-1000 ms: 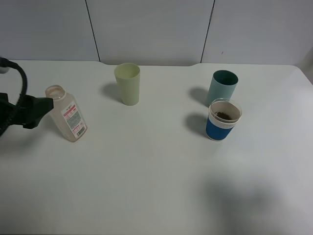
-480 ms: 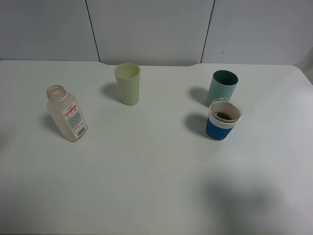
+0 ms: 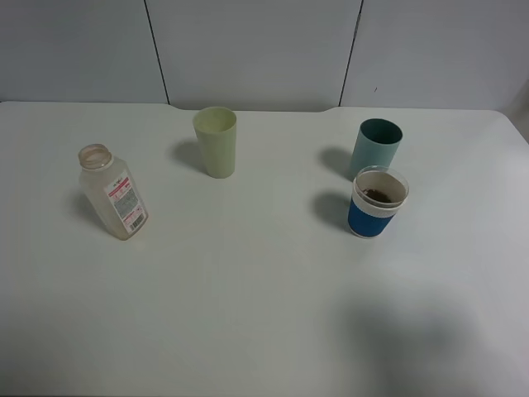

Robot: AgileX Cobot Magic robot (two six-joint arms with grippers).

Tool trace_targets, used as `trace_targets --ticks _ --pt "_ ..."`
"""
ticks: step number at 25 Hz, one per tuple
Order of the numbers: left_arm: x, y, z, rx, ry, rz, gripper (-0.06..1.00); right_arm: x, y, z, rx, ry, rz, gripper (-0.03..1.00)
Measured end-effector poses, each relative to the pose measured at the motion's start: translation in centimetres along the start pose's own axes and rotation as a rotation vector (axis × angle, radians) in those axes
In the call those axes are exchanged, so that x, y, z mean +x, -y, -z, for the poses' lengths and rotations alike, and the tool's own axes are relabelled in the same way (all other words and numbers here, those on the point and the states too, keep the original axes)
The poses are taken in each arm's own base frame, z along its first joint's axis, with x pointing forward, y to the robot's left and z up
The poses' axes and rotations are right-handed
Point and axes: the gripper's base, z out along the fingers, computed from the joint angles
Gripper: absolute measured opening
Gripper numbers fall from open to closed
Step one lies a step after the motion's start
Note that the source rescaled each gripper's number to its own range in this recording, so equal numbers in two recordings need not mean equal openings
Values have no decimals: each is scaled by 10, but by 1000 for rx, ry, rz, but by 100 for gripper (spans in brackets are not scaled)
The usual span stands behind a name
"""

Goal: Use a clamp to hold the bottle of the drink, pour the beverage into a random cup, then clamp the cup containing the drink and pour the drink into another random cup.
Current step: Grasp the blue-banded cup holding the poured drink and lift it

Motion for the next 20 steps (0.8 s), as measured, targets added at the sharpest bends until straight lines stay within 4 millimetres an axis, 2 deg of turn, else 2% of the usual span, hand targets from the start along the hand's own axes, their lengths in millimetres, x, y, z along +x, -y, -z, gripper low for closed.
trace_targets --ticks 7,13,17,20 --pt "2 -12 48 -86 -63 -8 100 0 0 0 0 0 0 80" --pt "13 -16 71 -96 -11 4 100 0 0 0 0 0 0 80" --pt "22 -17 87 -164 55 16 100 0 0 0 0 0 0 80" --pt "23 -16 91 -190 68 20 100 0 0 0 0 0 0 80"
